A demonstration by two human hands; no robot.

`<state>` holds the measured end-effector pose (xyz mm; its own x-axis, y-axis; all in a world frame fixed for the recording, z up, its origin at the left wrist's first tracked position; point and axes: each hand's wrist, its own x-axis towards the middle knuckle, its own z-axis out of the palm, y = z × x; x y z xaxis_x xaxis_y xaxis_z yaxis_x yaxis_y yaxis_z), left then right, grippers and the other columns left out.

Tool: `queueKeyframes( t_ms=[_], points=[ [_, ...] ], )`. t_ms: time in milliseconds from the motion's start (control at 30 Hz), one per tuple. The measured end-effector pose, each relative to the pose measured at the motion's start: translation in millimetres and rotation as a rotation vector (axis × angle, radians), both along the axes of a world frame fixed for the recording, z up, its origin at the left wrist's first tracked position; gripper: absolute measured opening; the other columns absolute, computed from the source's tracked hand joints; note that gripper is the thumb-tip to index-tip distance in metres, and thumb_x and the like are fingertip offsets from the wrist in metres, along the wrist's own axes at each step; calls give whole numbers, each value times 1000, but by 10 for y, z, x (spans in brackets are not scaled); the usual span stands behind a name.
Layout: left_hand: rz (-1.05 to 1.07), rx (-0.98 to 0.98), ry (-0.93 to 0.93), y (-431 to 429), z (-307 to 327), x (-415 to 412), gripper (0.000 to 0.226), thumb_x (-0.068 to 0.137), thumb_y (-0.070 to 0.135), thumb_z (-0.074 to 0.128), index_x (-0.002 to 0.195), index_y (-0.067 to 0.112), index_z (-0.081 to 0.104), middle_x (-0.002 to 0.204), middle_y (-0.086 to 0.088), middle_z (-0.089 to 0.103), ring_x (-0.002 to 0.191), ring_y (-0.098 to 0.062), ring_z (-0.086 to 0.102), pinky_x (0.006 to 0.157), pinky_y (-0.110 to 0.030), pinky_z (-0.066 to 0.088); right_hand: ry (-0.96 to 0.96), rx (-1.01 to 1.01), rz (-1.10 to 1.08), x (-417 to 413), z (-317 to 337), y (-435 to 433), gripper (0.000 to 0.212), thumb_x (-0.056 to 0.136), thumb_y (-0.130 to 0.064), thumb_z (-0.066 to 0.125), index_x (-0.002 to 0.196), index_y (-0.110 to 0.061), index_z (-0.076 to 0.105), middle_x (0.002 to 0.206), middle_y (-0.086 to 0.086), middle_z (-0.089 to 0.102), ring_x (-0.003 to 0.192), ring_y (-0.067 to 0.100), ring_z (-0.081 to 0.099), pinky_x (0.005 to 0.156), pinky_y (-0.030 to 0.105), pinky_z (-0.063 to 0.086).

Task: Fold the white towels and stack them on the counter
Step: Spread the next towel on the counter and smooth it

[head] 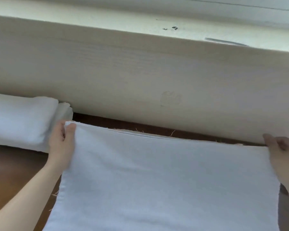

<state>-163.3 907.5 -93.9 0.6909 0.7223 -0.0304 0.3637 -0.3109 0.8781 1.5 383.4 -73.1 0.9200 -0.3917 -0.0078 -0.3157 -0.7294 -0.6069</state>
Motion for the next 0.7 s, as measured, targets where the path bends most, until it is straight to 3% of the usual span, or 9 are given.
queueKeyframes(
  t_ms=[67,233,400,533,700],
  points=[
    [25,41,21,38,-135,148,13,105,30,45,99,18,48,74,2,40,66,-12,40,60,-30,34,-14,-76,38,218,-72,66,51,91,-61,47,81,-13,62,71,12,62,75,37,61,64,39,45],
    [74,113,150,80,-478,348,16,104,33,43,104,20,53,93,-2,58,89,-22,51,80,-33,35,-86,-164,-17,335,-527,155,51,96,-49,45,99,-4,67,96,30,67,91,48,62,77,47,46],
    [64,207,257,124,-682,392,23,103,40,40,107,22,54,89,0,59,87,-28,54,76,-37,39,-163,-207,16,292,-770,131,51,102,-46,35,100,0,58,92,36,64,86,52,60,69,46,40],
    [71,250,390,106,-761,429,28,103,43,41,115,22,55,96,-2,59,86,-27,49,75,-36,37,-148,-194,-9,318,-808,189,44,105,-35,36,108,1,60,98,39,63,90,54,58,74,47,39],
    [83,223,352,95,-775,456,44,103,43,42,138,18,51,126,-8,62,115,-32,55,89,-42,41,-116,-256,-46,219,-833,183,48,104,-38,30,111,5,51,106,39,55,98,53,54,82,53,40]
  ],
)
